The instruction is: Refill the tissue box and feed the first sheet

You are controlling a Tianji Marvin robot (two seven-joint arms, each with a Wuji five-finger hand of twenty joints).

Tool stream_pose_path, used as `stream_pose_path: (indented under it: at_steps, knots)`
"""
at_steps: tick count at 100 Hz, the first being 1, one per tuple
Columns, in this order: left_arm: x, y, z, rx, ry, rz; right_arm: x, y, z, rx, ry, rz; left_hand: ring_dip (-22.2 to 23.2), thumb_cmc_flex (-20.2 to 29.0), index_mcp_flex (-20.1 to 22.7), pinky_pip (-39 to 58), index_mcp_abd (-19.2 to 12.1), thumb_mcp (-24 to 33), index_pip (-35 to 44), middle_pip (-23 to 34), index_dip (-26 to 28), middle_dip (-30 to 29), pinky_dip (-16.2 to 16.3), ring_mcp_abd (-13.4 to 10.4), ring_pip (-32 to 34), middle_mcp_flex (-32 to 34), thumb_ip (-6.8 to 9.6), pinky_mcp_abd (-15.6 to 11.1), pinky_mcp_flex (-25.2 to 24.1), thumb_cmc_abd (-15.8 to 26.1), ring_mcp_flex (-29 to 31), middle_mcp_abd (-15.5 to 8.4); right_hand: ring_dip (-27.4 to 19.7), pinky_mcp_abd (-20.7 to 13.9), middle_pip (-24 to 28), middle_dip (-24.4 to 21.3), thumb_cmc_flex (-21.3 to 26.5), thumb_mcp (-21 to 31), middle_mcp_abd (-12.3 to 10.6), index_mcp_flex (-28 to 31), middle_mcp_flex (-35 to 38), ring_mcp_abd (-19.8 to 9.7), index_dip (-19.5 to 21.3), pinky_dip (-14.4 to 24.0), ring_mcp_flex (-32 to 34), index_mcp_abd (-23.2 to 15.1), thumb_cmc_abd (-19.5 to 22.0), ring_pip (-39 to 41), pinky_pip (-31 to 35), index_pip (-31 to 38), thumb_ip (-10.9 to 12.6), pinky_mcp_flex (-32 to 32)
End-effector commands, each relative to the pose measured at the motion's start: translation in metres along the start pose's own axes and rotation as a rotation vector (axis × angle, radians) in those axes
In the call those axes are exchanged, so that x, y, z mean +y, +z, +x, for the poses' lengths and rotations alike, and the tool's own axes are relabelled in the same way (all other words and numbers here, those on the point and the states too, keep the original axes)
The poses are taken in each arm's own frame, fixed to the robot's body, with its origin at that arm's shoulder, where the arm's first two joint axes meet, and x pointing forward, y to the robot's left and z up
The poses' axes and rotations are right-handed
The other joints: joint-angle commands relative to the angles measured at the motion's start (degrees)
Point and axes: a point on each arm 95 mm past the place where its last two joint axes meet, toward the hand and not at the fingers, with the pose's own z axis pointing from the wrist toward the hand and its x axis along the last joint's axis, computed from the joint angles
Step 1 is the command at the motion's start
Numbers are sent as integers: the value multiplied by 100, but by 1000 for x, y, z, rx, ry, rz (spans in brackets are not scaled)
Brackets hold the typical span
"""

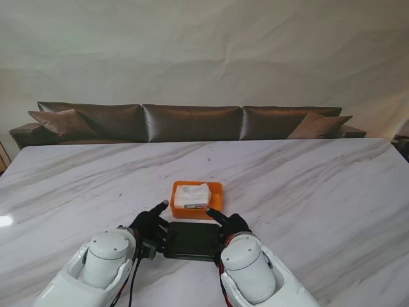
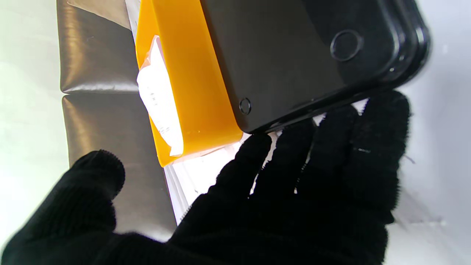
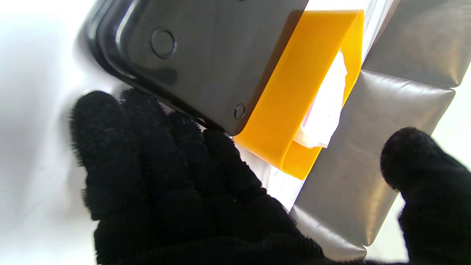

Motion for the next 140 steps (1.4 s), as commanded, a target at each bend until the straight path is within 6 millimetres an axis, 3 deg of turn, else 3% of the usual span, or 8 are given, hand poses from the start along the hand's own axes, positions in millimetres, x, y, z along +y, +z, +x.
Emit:
stream_pose_path:
  at_steps: [1, 140]
  knots:
    - [18, -5, 4, 19, -10, -60, -13, -9, 11, 26, 22, 57, -70, -90, 196, 1708, -371, 42, 372, -112, 51, -165, 77, 446, -306, -20, 163, -232, 70, 127, -301, -242, -52, -487, 33, -1, 65, -129, -181, 207, 156, -138, 112, -65, 96, -505, 65, 49, 174, 300, 133, 146]
    - [10, -27, 38, 126, 15, -14, -13, -27, 32, 75, 2, 43, -71, -97, 228, 1700, -349, 52, 369, -131, 46, -178, 86, 469, -301, 22, 138, -197, 97, 114, -276, -225, -51, -493, 29, -2, 78, -142, -187, 211, 159, -136, 108, -65, 96, -506, 87, 53, 172, 295, 136, 138]
